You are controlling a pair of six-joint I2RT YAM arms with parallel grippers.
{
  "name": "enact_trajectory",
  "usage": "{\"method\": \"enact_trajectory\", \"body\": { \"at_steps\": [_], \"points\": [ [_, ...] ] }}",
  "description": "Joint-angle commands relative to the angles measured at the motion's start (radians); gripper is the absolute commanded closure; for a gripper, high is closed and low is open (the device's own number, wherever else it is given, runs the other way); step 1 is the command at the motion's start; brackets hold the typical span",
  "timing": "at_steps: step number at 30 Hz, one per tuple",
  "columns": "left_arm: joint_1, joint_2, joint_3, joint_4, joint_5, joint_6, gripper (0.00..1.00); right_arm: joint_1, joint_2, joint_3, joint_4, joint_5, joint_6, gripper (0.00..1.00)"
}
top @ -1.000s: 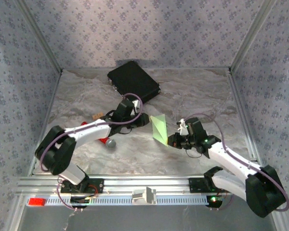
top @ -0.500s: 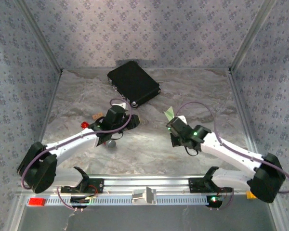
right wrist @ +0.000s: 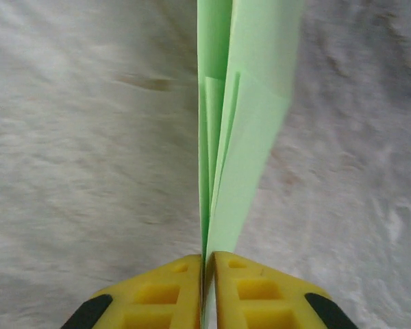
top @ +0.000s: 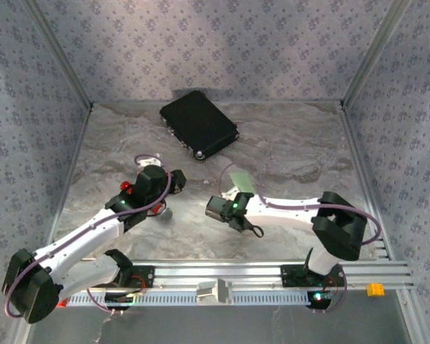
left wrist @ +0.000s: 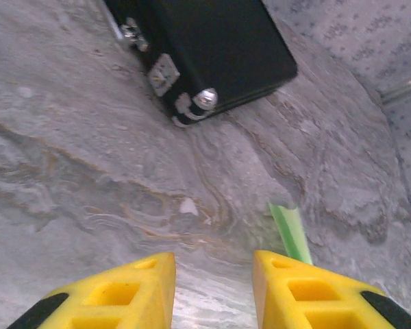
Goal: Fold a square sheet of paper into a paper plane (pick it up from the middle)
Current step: Turn over the paper at the center of the table, then rotate the paper at the center of the table.
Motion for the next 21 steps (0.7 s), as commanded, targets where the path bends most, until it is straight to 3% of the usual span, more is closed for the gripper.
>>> {"method": "enact_trajectory", "body": {
  "at_steps": [1,3,7,10,15,21],
  "points": [
    [0.013,-0.035,-0.014,-0.056,-0.043,-0.018,0.65,0.002,0.01,0.039,0.065,-0.148,-0.029,0.82],
    [0.015,-0.041,-0.021,-0.062,-0.04,-0.022,0.65,-0.018,-0.026,0.022,0.142,-0.258,-0.03,0.71],
    [0.019,-0.035,-0.025,-0.053,-0.018,-0.027,0.65,-0.112,-0.146,-0.064,0.291,-0.426,-0.006,0.64],
    [0.018,-0.011,-0.025,-0.032,0.009,-0.025,0.64,-0.246,-0.247,-0.163,0.399,-0.581,-0.025,0.62],
    [0.017,0.086,-0.007,0.036,0.117,-0.022,0.66,-0.499,-0.299,-0.349,0.662,-0.931,0.04,0.8],
    [-0.001,0.195,0.027,0.091,0.191,-0.02,0.68,-0.558,-0.191,-0.353,0.724,-1.055,0.043,0.86]
  ]
}}
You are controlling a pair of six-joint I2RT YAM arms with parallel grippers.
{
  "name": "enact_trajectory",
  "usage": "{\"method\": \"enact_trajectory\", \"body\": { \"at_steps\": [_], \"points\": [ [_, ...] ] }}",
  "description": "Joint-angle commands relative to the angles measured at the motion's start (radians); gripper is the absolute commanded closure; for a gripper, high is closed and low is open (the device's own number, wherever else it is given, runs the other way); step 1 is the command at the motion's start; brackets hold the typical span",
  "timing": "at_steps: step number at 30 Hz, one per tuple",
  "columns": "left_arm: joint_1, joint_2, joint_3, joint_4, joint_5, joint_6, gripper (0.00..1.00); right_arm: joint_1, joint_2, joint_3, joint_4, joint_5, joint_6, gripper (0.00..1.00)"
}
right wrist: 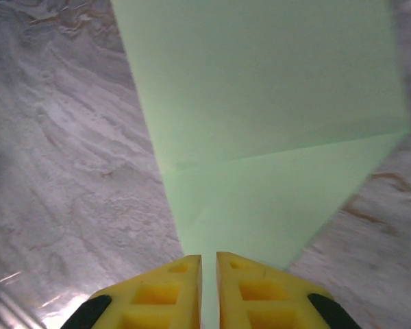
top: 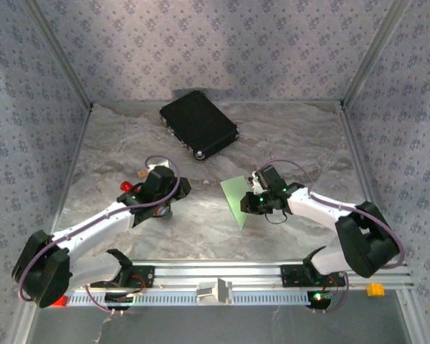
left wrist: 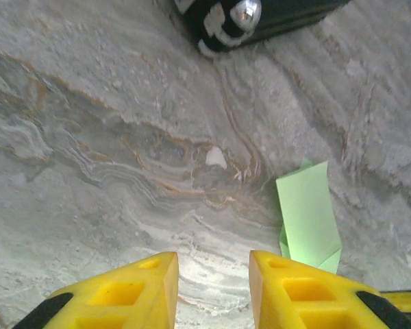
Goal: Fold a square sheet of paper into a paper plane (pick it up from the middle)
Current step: Rotate the paper at the center of the table.
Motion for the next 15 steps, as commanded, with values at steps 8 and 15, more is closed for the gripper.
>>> {"method": "enact_trajectory", "body": {
  "at_steps": [8,15],
  "points": [
    [-0.021,0.094,0.074,0.063,0.095,-0.002,0.69,-0.004,0.154,-0.03,0.149,-0.094,0.14,0.86],
    [-0.021,0.115,0.076,0.07,0.115,-0.007,0.69,0.032,0.192,-0.109,0.288,-0.014,0.507,0.86]
  ]
}}
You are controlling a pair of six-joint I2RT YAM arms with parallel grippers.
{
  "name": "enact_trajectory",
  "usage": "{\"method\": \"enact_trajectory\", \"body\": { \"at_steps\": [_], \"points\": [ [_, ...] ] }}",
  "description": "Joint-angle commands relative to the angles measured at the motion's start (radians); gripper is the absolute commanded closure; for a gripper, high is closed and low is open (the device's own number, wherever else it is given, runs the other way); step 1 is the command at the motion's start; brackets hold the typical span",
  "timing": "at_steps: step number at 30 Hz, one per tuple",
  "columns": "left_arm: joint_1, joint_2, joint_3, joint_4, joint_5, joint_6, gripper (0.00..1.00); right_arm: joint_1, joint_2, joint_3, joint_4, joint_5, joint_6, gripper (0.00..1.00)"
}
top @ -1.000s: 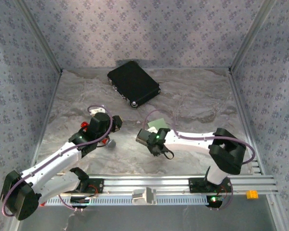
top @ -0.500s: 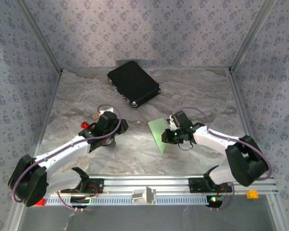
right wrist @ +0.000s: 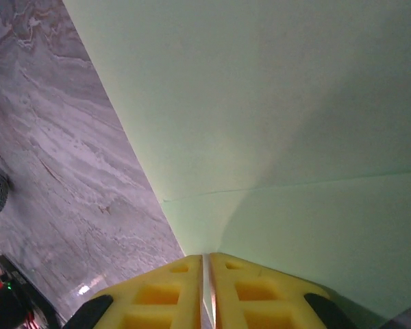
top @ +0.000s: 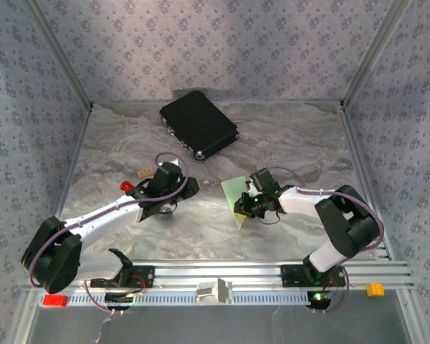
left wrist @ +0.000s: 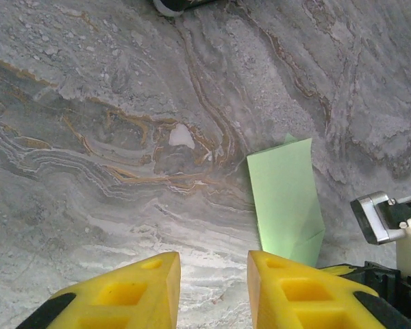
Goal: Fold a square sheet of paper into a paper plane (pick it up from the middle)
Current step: Rotate the paper at the center of the table.
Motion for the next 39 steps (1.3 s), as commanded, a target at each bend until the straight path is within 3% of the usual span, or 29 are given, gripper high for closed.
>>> {"method": "enact_trajectory", "body": {
  "at_steps": [1,4,9,12,19,22,27,39],
  "points": [
    [-0.007,0.013,0.026,0.027,0.029,-0.009,0.69,0.032,0.037,-0.088,0.131,0.074,0.306,0.87],
    [-0.006,0.023,0.025,0.037,0.043,-0.015,0.69,0.088,0.036,-0.132,0.218,0.153,0.505,0.87],
    [-0.007,0.047,0.031,0.055,0.079,-0.022,0.69,0.15,0.003,-0.147,0.322,0.214,0.632,0.87],
    [-0.009,0.076,0.042,0.074,0.113,-0.017,0.69,0.136,-0.067,-0.128,0.298,0.209,0.549,0.84],
    [-0.038,0.22,0.15,0.09,0.222,0.025,0.72,0.022,-0.331,-0.085,-0.055,0.313,0.233,0.79],
    [-0.059,0.304,0.207,0.1,0.258,0.031,0.74,-0.07,-0.368,-0.108,-0.081,0.238,0.151,0.79],
    [-0.084,0.438,0.302,0.11,0.325,0.018,0.8,-0.165,-0.361,-0.148,-0.057,0.134,0.115,0.8],
    [-0.095,0.558,0.407,0.074,0.383,0.037,0.81,-0.186,-0.347,-0.186,-0.023,0.122,0.112,0.79]
  ]
}}
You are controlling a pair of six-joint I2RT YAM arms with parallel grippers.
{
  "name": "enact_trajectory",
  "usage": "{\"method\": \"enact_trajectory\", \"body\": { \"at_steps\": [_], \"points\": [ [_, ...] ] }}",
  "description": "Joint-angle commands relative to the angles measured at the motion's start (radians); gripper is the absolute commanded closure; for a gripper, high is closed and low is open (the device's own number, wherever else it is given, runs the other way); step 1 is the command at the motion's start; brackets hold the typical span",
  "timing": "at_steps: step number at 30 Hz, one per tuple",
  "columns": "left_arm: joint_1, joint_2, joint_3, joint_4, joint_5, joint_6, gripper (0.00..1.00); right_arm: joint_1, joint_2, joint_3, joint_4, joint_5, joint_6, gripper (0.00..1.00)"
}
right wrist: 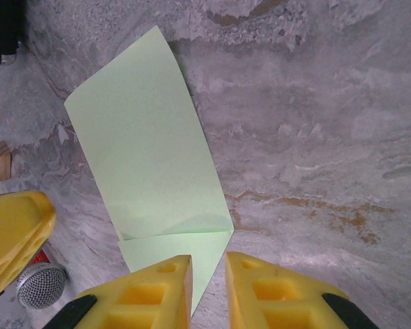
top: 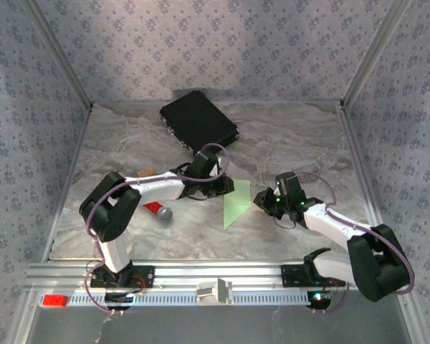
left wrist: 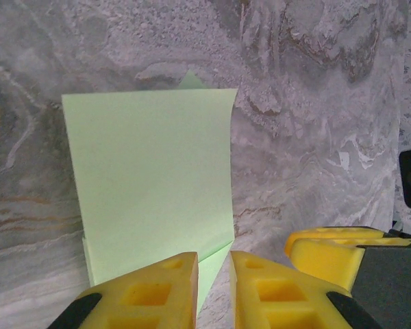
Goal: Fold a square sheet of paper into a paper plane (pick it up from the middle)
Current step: Rotate the paper at the center of the table, then fold the wing for the fifth time at the center of the table.
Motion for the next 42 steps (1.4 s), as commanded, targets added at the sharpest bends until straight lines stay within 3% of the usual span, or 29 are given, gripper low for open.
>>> {"method": "enact_trajectory", "body": {
  "at_steps": [1,27,35,42],
  "points": [
    [-0.004,0.036,0.05,-0.02,0.04,0.022,0.81,-0.014,0.015,-0.012,-0.002,-0.022,-0.03,0.79],
    [0.031,0.165,0.019,0.025,0.047,-0.016,0.86,-0.032,0.088,0.0,0.069,-0.11,-0.053,0.73],
    [0.032,0.183,-0.05,0.06,0.044,-0.017,0.89,-0.073,0.172,0.081,0.042,-0.176,-0.153,0.64],
    [0.033,0.173,-0.109,0.106,0.057,-0.023,0.91,-0.082,0.279,0.176,-0.001,-0.186,-0.245,0.62]
  ]
}}
